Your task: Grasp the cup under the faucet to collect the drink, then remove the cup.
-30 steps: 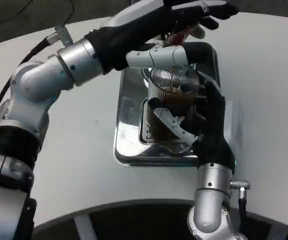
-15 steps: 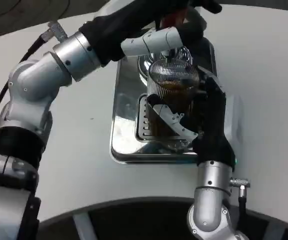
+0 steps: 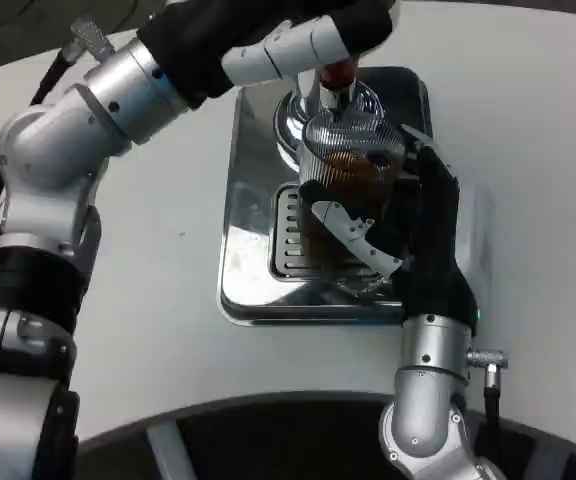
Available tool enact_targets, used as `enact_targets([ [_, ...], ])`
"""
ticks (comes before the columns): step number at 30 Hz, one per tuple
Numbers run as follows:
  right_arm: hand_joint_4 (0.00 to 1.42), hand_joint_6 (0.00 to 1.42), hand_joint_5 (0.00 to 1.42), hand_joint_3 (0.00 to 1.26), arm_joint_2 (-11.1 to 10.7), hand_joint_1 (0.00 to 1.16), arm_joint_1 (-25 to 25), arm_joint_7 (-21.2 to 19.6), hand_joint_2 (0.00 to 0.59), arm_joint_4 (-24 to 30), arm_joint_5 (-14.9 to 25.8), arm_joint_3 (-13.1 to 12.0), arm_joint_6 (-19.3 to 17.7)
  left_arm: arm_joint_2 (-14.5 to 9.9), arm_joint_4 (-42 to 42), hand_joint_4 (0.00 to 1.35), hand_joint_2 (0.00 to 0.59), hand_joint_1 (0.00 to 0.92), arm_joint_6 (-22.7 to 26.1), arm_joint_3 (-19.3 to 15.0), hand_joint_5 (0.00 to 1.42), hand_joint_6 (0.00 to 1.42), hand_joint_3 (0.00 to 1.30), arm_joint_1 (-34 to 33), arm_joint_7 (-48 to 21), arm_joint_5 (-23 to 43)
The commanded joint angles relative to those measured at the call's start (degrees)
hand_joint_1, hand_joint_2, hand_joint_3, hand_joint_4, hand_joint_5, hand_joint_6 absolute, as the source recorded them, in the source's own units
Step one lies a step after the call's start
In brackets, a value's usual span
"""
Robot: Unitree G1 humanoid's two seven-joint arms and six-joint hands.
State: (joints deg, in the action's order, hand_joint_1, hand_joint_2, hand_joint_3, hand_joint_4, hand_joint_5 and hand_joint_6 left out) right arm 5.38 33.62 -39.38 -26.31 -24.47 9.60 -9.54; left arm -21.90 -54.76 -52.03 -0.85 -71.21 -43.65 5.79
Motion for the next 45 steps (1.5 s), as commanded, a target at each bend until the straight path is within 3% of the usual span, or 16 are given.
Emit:
enact_targets([
  [1, 0.67, 0.55, 0.73, 0.52, 1.8, 0.76, -3.0, -0.1, 0.237, 1.0, 0.5, -0.3, 1.1, -0.7, 2.1, 0.2, 0.115, 0.0, 0.2, -1.5, 0.27, 0.22, 0.21, 1.7, -0.8, 2.4],
  [17, 0.77, 0.66, 0.83, 0.61, 1.7, 0.78, -6.7, 1.8, 0.217, 10.1, -0.8, -0.3, 3.5, -3.1, 14.4, 0.22, 0.117, 0.0, 4.2, -4.5, 0.29, 0.25, 0.23, 7.8, -3.1, 8.7],
  [31, 0.8, 0.73, 0.89, 0.65, 1.6, 0.79, -8.2, 2.3, 0.207, 12.9, -1.3, -0.5, 3.7, -4.1, 23.3, 0.24, 0.118, 0.0, 8.0, -7.9, 0.3, 0.26, 0.25, 12.2, -2.4, 12.2],
  [45, 0.82, 0.8, 0.95, 0.67, 1.6, 0.8, -9.9, 2.5, 0.198, 15.8, -1.9, -0.6, 3.7, -5.8, 39.4, 0.25, 0.123, 0.0, 15.0, -9.8, 0.3, 0.26, 0.26, 24.1, -2.2, 16.5],
])
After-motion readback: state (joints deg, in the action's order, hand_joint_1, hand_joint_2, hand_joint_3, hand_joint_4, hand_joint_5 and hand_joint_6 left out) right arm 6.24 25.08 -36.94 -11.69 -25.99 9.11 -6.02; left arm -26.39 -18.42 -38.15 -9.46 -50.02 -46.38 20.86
